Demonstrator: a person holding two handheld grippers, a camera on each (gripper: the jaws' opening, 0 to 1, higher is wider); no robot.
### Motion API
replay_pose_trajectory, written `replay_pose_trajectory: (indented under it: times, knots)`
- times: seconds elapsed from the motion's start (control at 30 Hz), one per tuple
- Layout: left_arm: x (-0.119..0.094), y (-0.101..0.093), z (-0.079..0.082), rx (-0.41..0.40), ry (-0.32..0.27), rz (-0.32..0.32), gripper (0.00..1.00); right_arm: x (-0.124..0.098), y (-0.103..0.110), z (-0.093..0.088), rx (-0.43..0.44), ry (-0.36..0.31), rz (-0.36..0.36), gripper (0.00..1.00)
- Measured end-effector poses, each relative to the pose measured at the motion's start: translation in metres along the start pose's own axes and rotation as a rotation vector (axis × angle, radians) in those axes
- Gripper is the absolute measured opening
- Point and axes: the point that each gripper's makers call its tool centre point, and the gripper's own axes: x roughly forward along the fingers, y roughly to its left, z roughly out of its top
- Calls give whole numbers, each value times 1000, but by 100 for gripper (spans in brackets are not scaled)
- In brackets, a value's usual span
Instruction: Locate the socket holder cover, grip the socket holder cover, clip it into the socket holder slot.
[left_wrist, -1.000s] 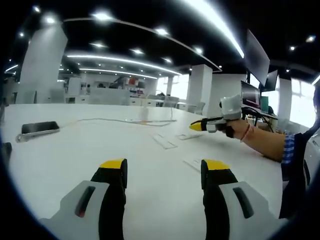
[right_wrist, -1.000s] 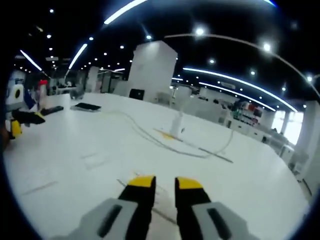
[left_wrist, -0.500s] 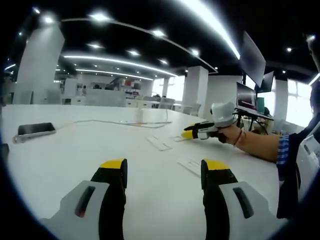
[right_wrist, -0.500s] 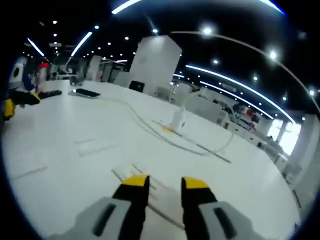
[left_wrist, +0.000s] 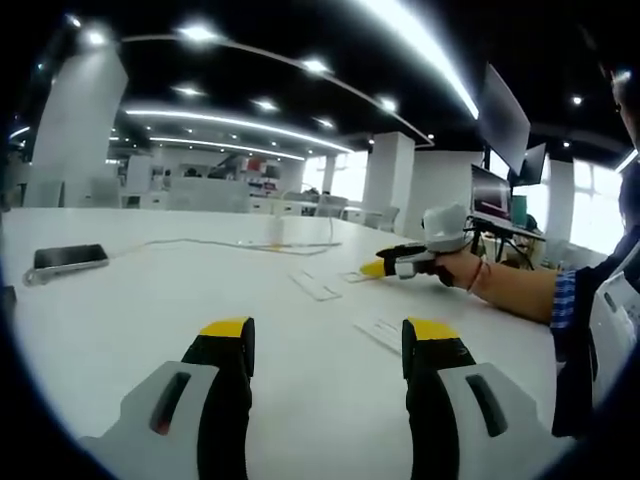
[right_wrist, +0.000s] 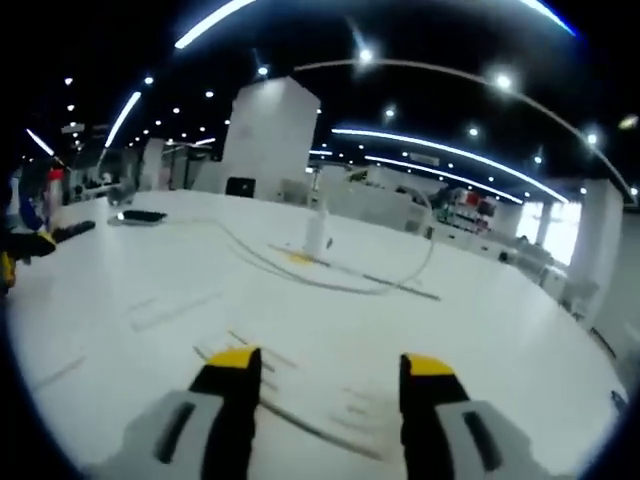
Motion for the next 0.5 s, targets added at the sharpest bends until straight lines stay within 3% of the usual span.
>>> replay_pose_trajectory:
  times: [0.17, 0.5]
  knots:
    - [0, 0, -1, 1, 5, -1, 60, 0, -9, -8, 122, 11, 0, 65]
    - [-1, 1, -1, 1, 9, 5, 60, -2, -5, -8, 143, 11, 10, 63]
